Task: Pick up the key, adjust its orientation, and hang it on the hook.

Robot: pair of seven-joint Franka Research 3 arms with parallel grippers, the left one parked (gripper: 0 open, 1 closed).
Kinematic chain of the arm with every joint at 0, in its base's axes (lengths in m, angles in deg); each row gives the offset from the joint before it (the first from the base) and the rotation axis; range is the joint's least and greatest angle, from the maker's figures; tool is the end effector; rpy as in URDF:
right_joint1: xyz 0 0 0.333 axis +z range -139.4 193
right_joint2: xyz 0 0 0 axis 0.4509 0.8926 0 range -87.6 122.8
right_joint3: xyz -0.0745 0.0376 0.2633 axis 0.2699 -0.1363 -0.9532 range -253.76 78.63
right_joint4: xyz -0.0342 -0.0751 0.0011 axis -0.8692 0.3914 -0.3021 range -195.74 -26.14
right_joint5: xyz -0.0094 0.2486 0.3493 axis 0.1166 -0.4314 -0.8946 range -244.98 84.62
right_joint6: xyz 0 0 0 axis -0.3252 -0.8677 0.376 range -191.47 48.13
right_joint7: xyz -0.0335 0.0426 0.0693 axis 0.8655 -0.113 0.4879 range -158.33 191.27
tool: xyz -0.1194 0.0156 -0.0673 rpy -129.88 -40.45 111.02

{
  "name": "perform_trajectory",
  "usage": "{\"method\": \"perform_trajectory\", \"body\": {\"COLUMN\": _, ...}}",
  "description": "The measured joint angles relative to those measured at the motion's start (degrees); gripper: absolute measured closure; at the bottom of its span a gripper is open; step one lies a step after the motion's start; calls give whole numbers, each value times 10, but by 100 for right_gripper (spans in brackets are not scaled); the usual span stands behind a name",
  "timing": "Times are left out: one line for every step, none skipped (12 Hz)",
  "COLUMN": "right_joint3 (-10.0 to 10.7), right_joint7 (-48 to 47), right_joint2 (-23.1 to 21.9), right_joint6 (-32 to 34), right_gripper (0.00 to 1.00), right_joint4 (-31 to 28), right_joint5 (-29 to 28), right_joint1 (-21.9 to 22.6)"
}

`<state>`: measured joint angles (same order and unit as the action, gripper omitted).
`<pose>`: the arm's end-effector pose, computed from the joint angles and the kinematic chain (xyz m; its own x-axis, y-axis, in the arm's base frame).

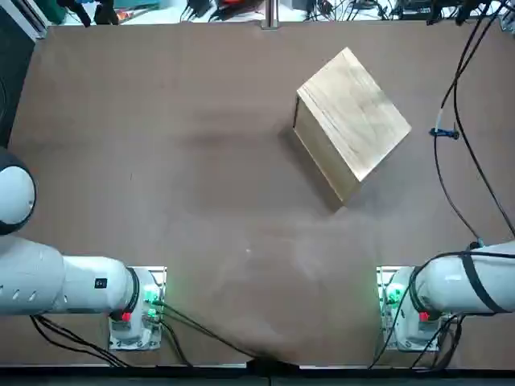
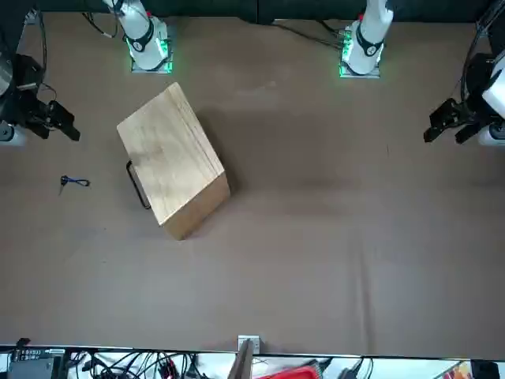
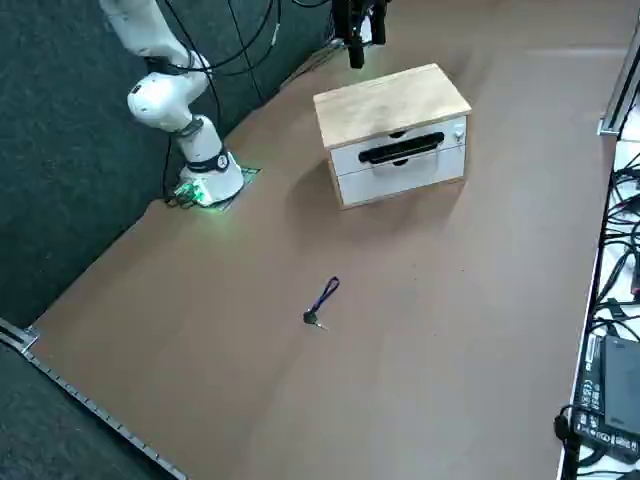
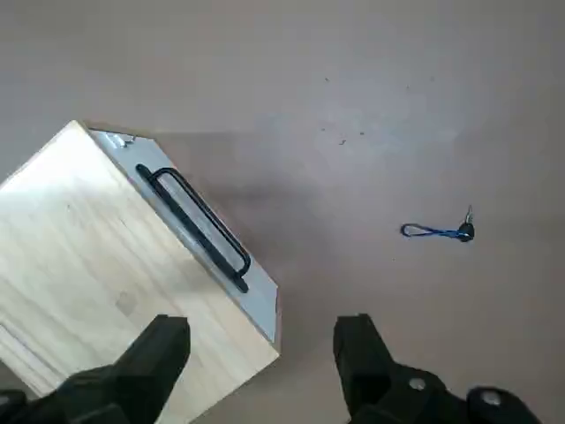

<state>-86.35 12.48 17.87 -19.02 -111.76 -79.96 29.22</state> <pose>0.5953 0.0121 0.5340 0.9988 -0.0484 -0.0038 -0.0484 -0.9988 0.0042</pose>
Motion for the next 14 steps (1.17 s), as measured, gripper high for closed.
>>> {"method": "perform_trajectory", "body": {"right_joint3": 0, "right_joint7": 0, "right_joint2": 0, "right_joint6": 0, "right_gripper": 0, "right_joint4": 0, "right_joint5": 0, "right_joint1": 0}}
{"method": "perform_trajectory", "body": {"right_joint3": 0, "right_joint7": 0, "right_joint2": 0, "right_joint6": 0, "right_gripper": 0, "right_joint4": 0, "right_joint5": 0, "right_joint1": 0}}
{"method": "perform_trajectory", "body": {"right_joint3": 0, "right_joint7": 0, "right_joint2": 0, "right_joint6": -1, "right_gripper": 0, "right_joint4": 0, "right_joint5": 0, "right_joint1": 0}}
{"method": "perform_trajectory", "body": {"right_joint3": 0, "right_joint7": 0, "right_joint2": 0, "right_joint6": -1, "right_gripper": 0, "right_joint4": 0, "right_joint5": 0, "right_joint1": 0}}
{"method": "perform_trajectory", "body": {"right_joint3": 0, "right_joint7": 0, "right_joint2": 0, "right_joint6": -1, "right_gripper": 0, "right_joint4": 0, "right_joint5": 0, "right_joint1": 0}}
{"method": "perform_trajectory", "body": {"right_joint3": 0, "right_joint7": 0, "right_joint2": 0, "right_joint6": -2, "right_gripper": 0, "right_joint4": 0, "right_joint5": 0, "right_joint1": 0}}
{"method": "perform_trajectory", "body": {"right_joint3": 0, "right_joint7": 0, "right_joint2": 0, "right_joint6": -4, "right_gripper": 0, "right_joint4": 0, "right_joint5": 0, "right_joint1": 0}}
{"method": "perform_trajectory", "body": {"right_joint3": 0, "right_joint7": 0, "right_joint2": 0, "right_joint6": -5, "right_gripper": 0, "right_joint4": 0, "right_joint5": 0, "right_joint1": 0}}
{"method": "perform_trajectory", "body": {"right_joint3": 0, "right_joint7": 0, "right_joint2": 0, "right_joint6": -5, "right_gripper": 0, "right_joint4": 0, "right_joint5": 0, "right_joint1": 0}}
{"method": "perform_trajectory", "body": {"right_joint3": 0, "right_joint7": 0, "right_joint2": 0, "right_joint6": -5, "right_gripper": 0, "right_joint4": 0, "right_joint5": 0, "right_joint1": 0}}
{"method": "perform_trajectory", "body": {"right_joint3": 0, "right_joint7": 0, "right_joint2": 0, "right_joint6": -5, "right_gripper": 0, "right_joint4": 0, "right_joint5": 0, "right_joint1": 0}}
{"method": "perform_trajectory", "body": {"right_joint3": 0, "right_joint7": 0, "right_joint2": 0, "right_joint6": -6, "right_gripper": 0, "right_joint4": 0, "right_joint5": 0, "right_joint1": 0}}
{"method": "perform_trajectory", "body": {"right_joint3": 0, "right_joint7": 0, "right_joint2": 0, "right_joint6": -6, "right_gripper": 0, "right_joint4": 0, "right_joint5": 0, "right_joint1": 0}}
{"method": "perform_trajectory", "body": {"right_joint3": 0, "right_joint7": 0, "right_joint2": 0, "right_joint6": -6, "right_gripper": 0, "right_joint4": 0, "right_joint5": 0, "right_joint1": 0}}
